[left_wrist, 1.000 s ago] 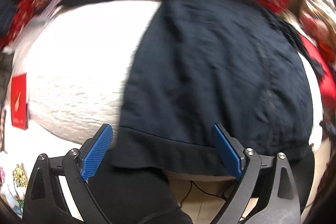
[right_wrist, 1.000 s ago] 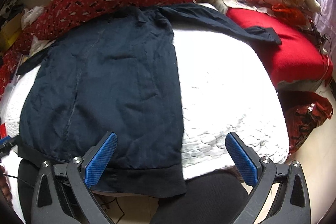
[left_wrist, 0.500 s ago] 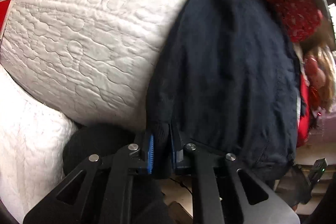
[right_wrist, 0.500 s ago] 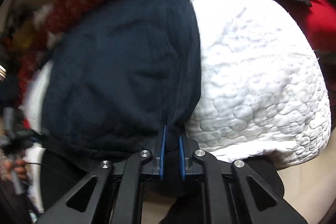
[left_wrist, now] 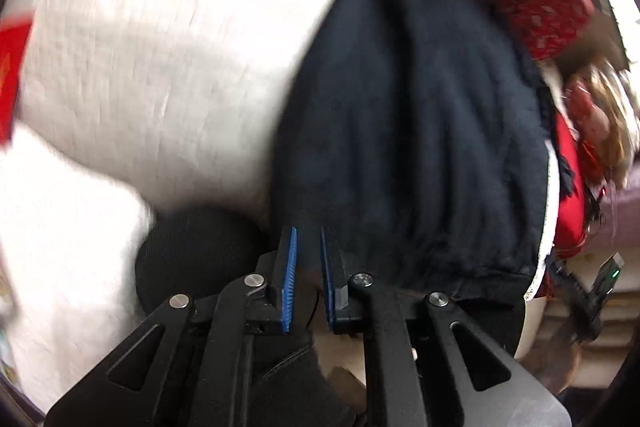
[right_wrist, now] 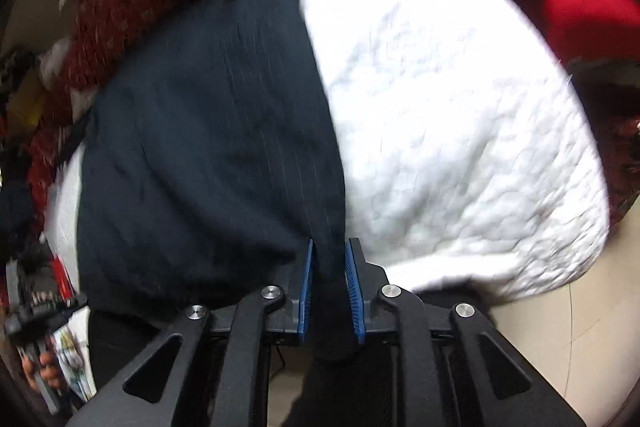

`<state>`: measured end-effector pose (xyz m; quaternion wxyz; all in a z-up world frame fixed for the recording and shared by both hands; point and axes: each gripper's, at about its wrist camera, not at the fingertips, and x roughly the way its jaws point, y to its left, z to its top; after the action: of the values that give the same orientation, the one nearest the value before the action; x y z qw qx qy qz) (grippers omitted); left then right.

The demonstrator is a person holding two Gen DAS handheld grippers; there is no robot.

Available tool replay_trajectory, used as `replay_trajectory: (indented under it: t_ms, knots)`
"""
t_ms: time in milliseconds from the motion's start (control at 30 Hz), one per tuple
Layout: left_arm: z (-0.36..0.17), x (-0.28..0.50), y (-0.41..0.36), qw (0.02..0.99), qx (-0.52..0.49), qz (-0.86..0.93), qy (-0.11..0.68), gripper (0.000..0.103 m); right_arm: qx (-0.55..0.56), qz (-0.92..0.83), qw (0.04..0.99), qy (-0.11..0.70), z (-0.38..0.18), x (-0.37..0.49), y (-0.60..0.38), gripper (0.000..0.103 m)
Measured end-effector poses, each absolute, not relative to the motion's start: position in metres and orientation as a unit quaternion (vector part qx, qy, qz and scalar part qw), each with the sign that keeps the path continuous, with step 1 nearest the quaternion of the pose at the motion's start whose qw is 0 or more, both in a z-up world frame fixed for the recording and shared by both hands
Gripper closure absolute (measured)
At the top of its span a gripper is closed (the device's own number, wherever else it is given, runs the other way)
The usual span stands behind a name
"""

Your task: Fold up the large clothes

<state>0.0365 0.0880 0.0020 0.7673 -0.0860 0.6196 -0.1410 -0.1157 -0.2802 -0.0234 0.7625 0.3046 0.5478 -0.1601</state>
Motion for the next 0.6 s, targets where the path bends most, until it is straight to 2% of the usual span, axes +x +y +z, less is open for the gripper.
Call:
replay_trajectory:
  t_ms: [67, 133, 167, 200, 300, 367, 400, 467, 567, 600]
  knots:
    - [0.022, 0.054, 0.070, 0.783, -0.070, -0.167, 0.596, 0.088, 0.296, -0.154, 0.797, 0.504, 0.004, -0.105, -0.283, 0.078]
    - [0.024, 0.071, 0.055, 0.789, -0.065, -0.176, 0.585, 0.072, 0.282, -0.145, 0.822, 0.473, 0.022, -0.088, -0.281, 0.062]
    - [0.023, 0.079, 0.040, 0.793, -0.065, -0.180, 0.579, 0.063, 0.273, -0.141, 0.832, 0.462, 0.023, -0.078, -0.278, 0.061]
    - [0.018, 0.083, 0.027, 0.795, -0.062, -0.182, 0.575, 0.061, 0.267, -0.137, 0.837, 0.457, 0.020, -0.070, -0.275, 0.060]
    - [0.000, 0.098, -0.014, 0.783, -0.037, -0.181, 0.594, 0.061, 0.265, -0.130, 0.826, 0.480, -0.012, -0.041, -0.271, 0.062]
    - [-0.008, 0.104, -0.032, 0.763, -0.031, -0.185, 0.618, 0.061, 0.265, -0.131, 0.792, 0.535, -0.050, -0.029, -0.272, 0.066]
    - [-0.009, 0.103, -0.039, 0.756, -0.032, -0.191, 0.625, 0.061, 0.268, -0.130, 0.782, 0.547, -0.059, -0.028, -0.274, 0.072]
    - [-0.006, 0.105, -0.048, 0.755, -0.023, -0.204, 0.623, 0.061, 0.315, -0.124, 0.789, 0.512, -0.048, -0.035, -0.298, 0.073]
    - [-0.002, 0.115, -0.061, 0.762, 0.004, -0.200, 0.616, 0.061, 0.391, -0.176, 0.792, 0.434, -0.023, -0.061, -0.376, 0.059]
    - [-0.003, 0.121, -0.066, 0.761, 0.009, -0.197, 0.618, 0.061, 0.411, -0.199, 0.788, 0.413, -0.020, -0.072, -0.401, 0.048]
